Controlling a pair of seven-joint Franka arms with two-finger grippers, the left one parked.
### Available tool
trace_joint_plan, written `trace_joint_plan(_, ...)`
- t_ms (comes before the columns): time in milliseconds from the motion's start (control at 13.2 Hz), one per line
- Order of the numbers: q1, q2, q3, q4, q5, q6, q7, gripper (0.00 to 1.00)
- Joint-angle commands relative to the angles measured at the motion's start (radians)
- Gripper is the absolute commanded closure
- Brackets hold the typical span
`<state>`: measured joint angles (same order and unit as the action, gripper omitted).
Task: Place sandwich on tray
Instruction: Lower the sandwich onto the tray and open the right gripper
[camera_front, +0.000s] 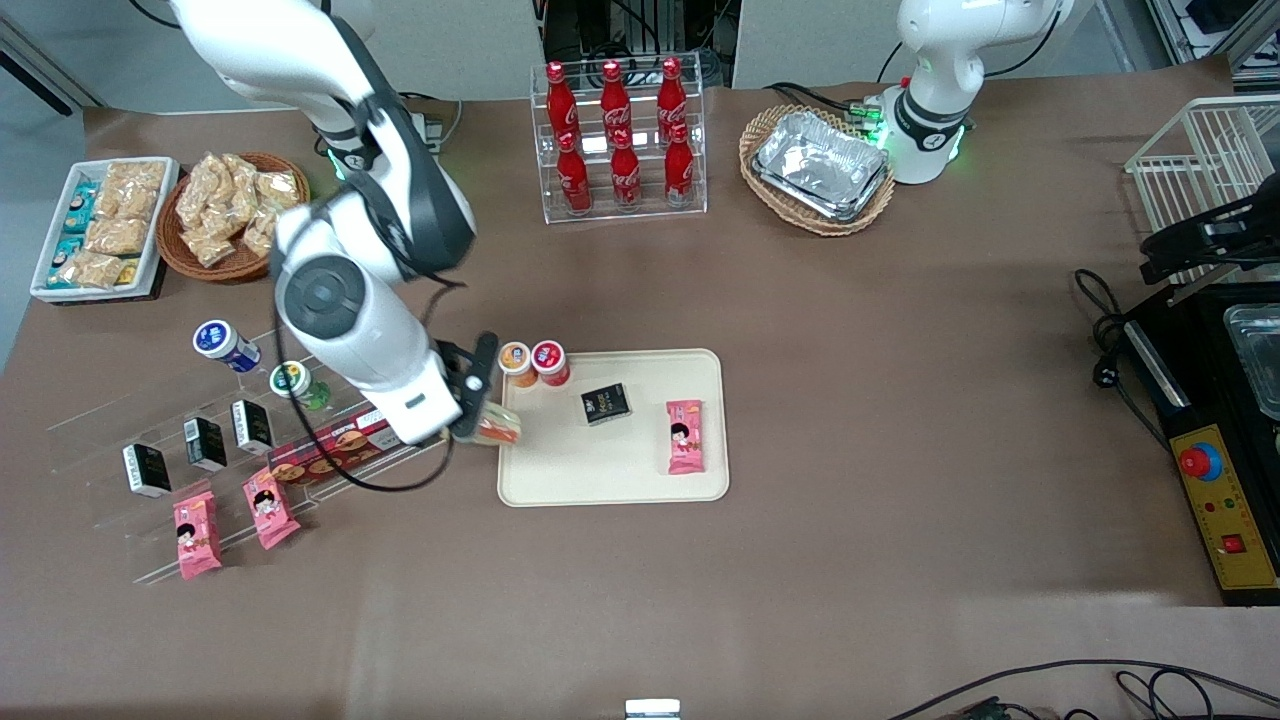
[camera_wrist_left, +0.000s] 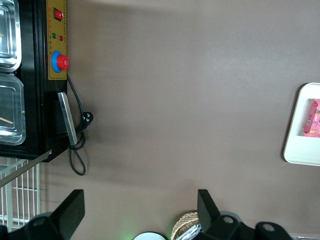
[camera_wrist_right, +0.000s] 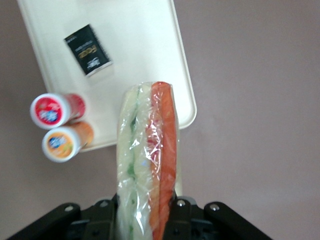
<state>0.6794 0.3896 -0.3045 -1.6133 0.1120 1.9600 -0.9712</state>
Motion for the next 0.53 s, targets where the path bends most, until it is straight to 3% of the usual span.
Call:
trace_joint_plan(0,0.017,0.118,-0.015,0.033,0.093,0.146,-0.014,0.71)
trace_joint_plan(226,0.054,0.211,-0.015,0.033,0.150,0.249,-0.006,0.71)
trace_joint_plan(377,0.055,0.282,-0.015,0.033,0.231,0.296,-0.006,0.71)
trace_joint_plan(453,0.068,0.305,-0.015,0.033,0.233,0.327,-0.003,0.71)
